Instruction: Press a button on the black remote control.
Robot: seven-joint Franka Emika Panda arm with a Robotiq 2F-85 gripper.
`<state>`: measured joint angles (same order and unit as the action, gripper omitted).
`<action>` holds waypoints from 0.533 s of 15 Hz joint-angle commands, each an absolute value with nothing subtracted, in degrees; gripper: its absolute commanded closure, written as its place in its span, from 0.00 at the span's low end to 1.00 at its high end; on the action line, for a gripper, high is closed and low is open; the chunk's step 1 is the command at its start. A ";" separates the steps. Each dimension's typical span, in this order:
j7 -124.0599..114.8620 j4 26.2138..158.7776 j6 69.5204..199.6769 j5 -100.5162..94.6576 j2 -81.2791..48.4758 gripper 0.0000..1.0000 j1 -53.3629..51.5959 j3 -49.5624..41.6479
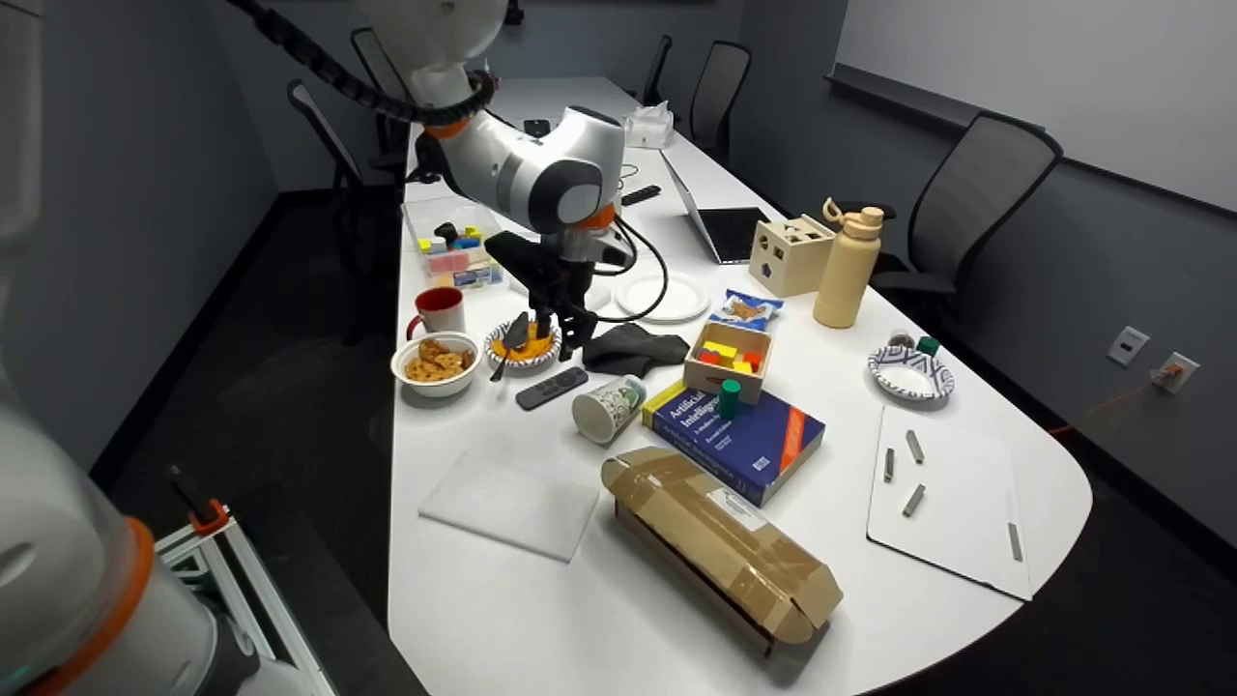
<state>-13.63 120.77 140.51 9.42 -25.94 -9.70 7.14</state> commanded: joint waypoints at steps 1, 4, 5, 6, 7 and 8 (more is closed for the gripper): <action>-15.51 111.83 139.78 6.33 -34.03 0.66 -11.96 5.40; -15.26 104.40 137.54 4.67 -40.24 0.89 -13.73 5.27; -15.09 102.07 136.72 4.07 -42.10 0.98 -14.36 5.29; -14.97 99.80 135.93 3.48 -43.84 1.00 -15.04 5.28; -15.32 98.18 135.00 2.85 -44.90 1.00 -15.92 5.15; -15.10 96.20 134.52 2.36 -46.53 1.00 -16.43 5.03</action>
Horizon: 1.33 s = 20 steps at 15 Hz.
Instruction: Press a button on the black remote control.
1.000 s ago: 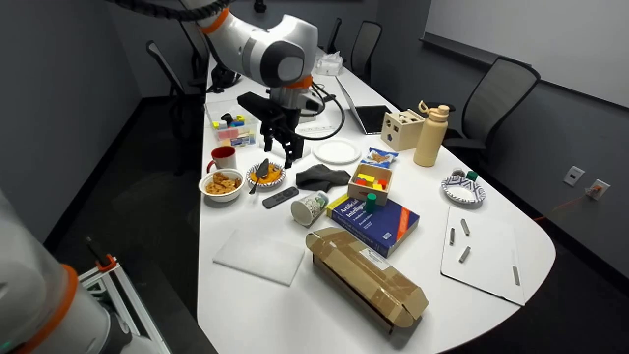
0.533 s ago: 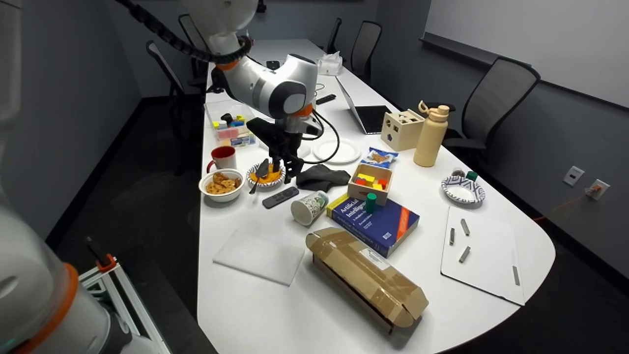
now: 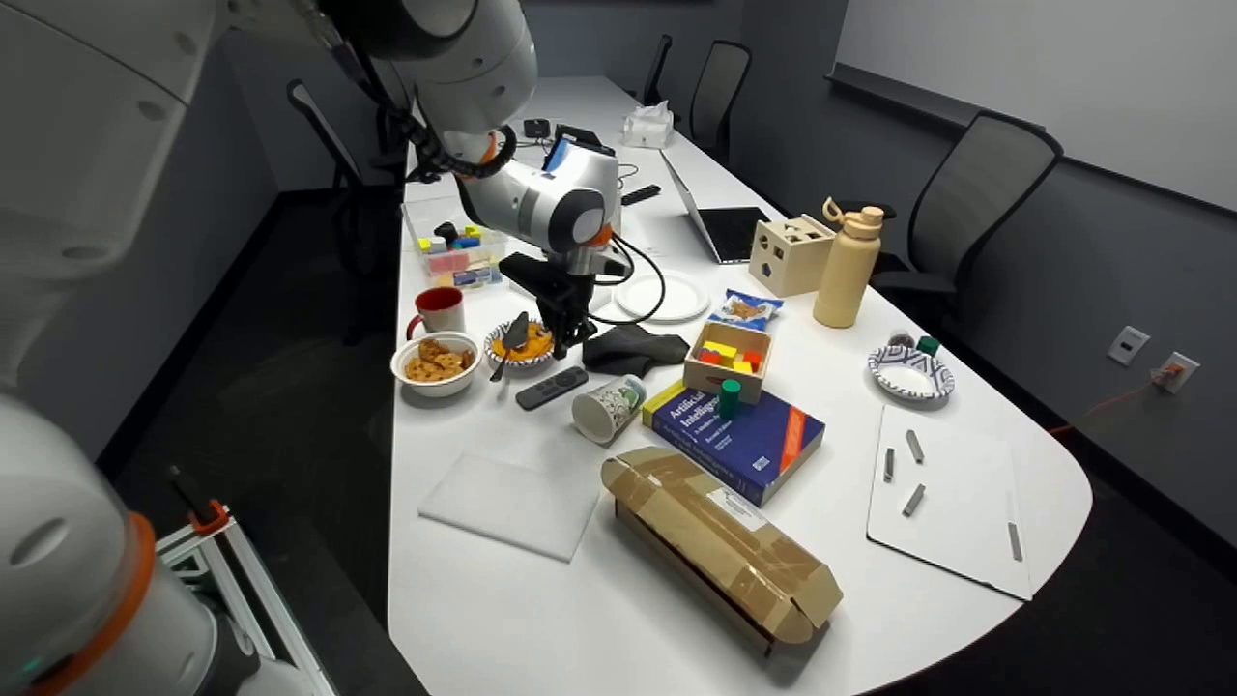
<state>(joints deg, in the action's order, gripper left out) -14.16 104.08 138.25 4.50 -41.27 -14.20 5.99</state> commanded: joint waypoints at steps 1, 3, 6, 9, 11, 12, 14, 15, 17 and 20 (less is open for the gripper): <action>-15.12 94.55 133.73 1.86 -47.75 1.00 -16.95 4.86; -15.07 92.58 131.75 1.86 -49.16 1.00 -17.37 4.96; -15.79 90.04 129.96 1.50 -51.08 1.00 -18.09 4.33; -16.46 88.07 128.69 1.32 -52.63 1.00 -18.39 3.76; -16.34 86.67 128.09 1.44 -53.89 1.00 -18.16 3.77; -15.83 85.94 127.74 1.34 -54.48 1.00 -18.07 3.89; -15.64 84.57 127.08 1.40 -55.61 1.00 -18.04 4.06; -15.67 84.02 126.63 1.48 -56.06 1.00 -18.04 4.11; -15.86 83.23 125.76 1.48 -56.59 1.00 -18.13 4.04; -16.08 82.59 125.62 1.41 -57.02 1.00 -18.14 3.77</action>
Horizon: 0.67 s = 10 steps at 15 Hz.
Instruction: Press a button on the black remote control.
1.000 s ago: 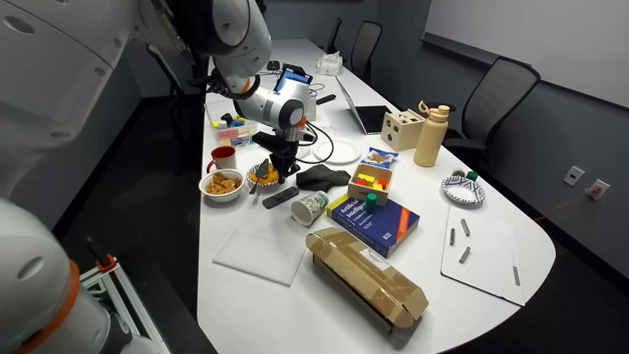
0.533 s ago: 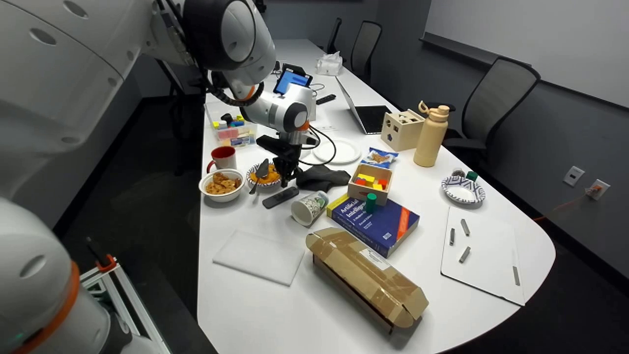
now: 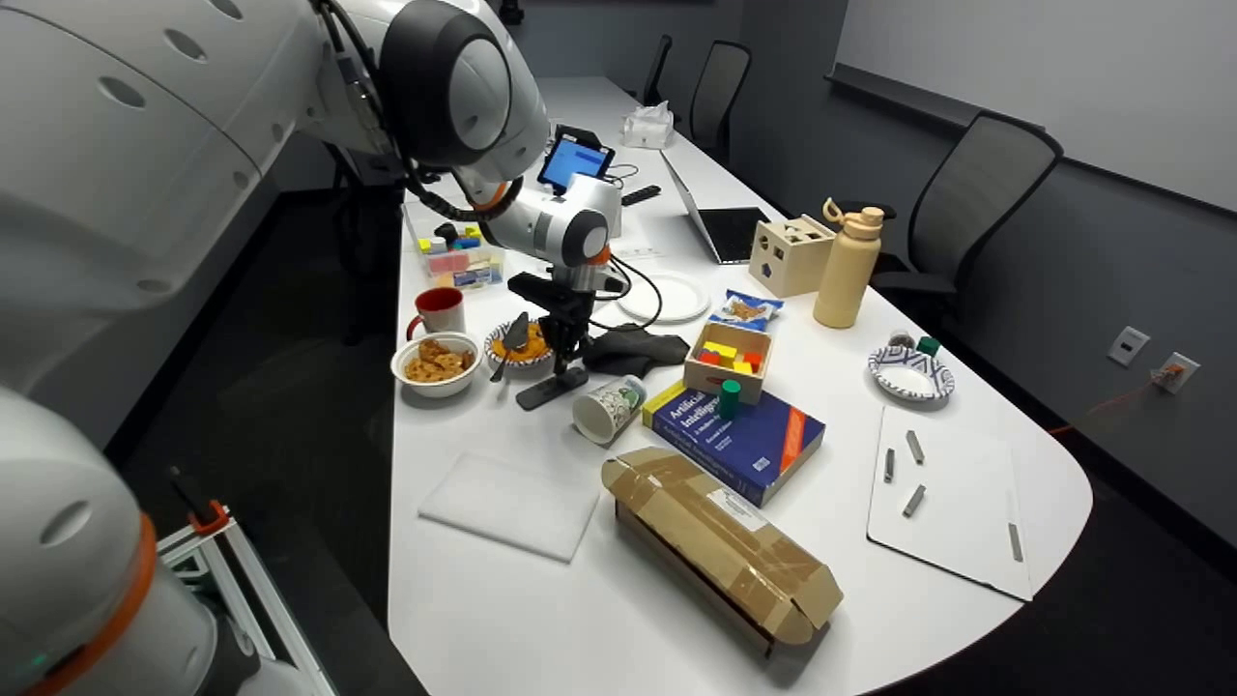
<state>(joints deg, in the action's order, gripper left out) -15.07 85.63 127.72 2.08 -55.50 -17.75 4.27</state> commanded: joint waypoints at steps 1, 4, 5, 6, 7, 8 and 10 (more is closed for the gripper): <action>-16.09 82.31 125.38 1.48 -57.28 1.00 -18.09 3.78; -16.17 81.66 124.33 1.20 -57.90 1.00 -18.35 3.57; -16.06 81.28 123.91 1.25 -58.25 1.00 -18.29 3.64; -16.04 80.84 123.56 1.32 -58.72 1.00 -18.27 3.68; -16.06 80.47 123.21 1.41 -59.07 1.00 -18.19 3.71; -16.07 80.21 123.44 1.50 -59.40 1.00 -18.08 3.69; -16.61 79.79 123.87 1.51 -59.89 1.00 -18.05 3.32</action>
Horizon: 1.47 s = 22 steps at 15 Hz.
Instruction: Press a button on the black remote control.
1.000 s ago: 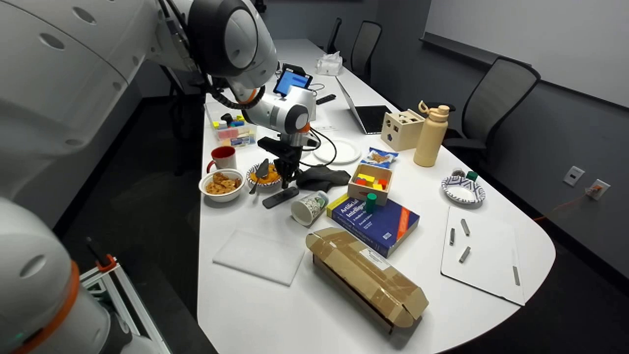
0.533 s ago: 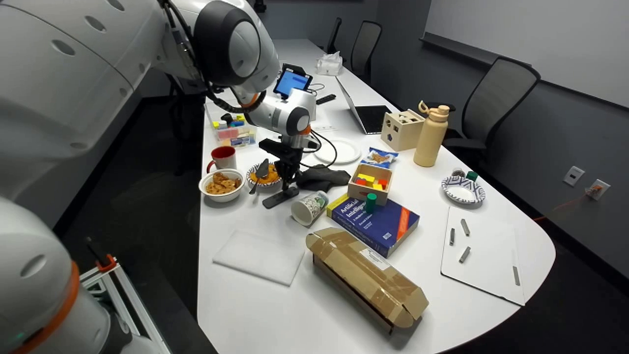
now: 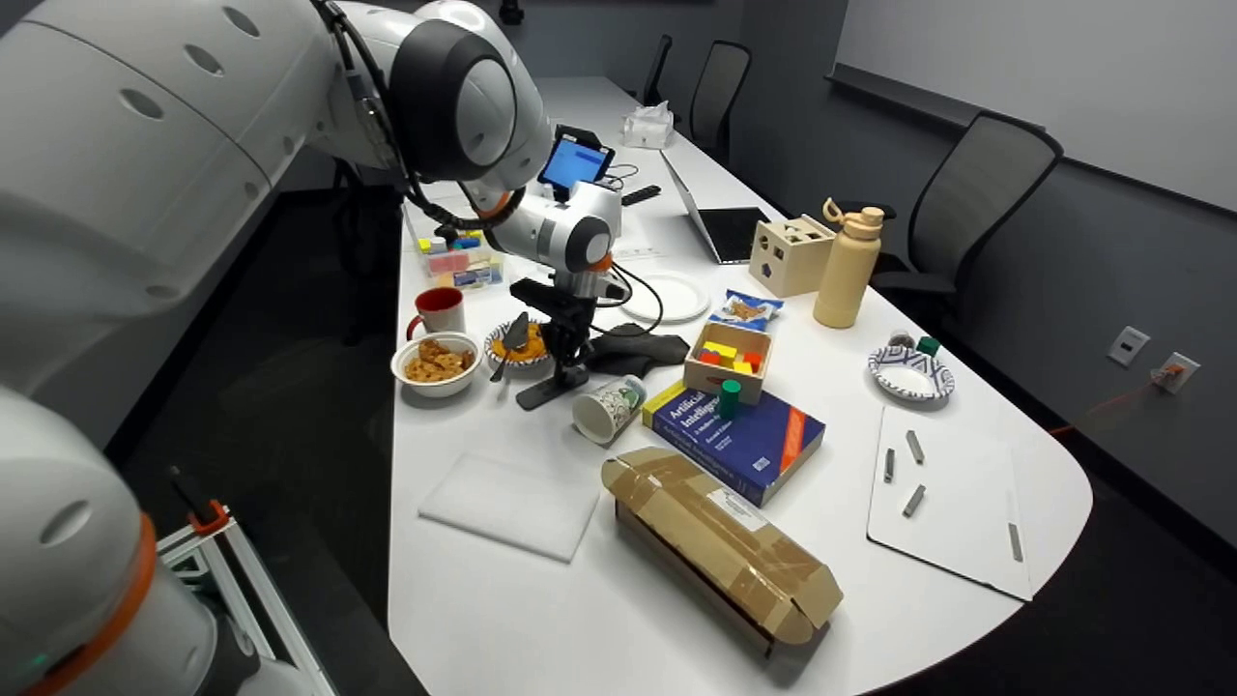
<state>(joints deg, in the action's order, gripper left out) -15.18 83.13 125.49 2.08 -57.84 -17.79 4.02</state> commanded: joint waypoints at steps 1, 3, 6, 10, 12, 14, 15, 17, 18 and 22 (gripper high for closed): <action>-16.96 79.51 124.16 1.49 -60.21 1.00 -18.06 3.08; -17.28 79.10 123.90 1.40 -60.53 1.00 -18.04 2.81; -16.62 78.11 121.22 1.55 -61.34 1.00 -17.76 3.07; -15.77 76.46 116.98 1.58 -62.57 1.00 -17.55 3.48; -15.74 75.82 115.03 1.48 -62.98 1.00 -17.62 3.46; -15.97 75.24 114.27 1.40 -63.20 1.00 -17.70 3.34; -15.99 75.13 114.16 1.49 -62.99 1.00 -17.72 3.44; -16.05 75.98 114.59 2.04 -61.57 1.00 -17.65 3.96; -16.28 76.86 114.62 2.20 -60.48 1.00 -17.84 4.23; -18.02 80.05 115.52 1.31 -56.28 1.00 -19.61 4.31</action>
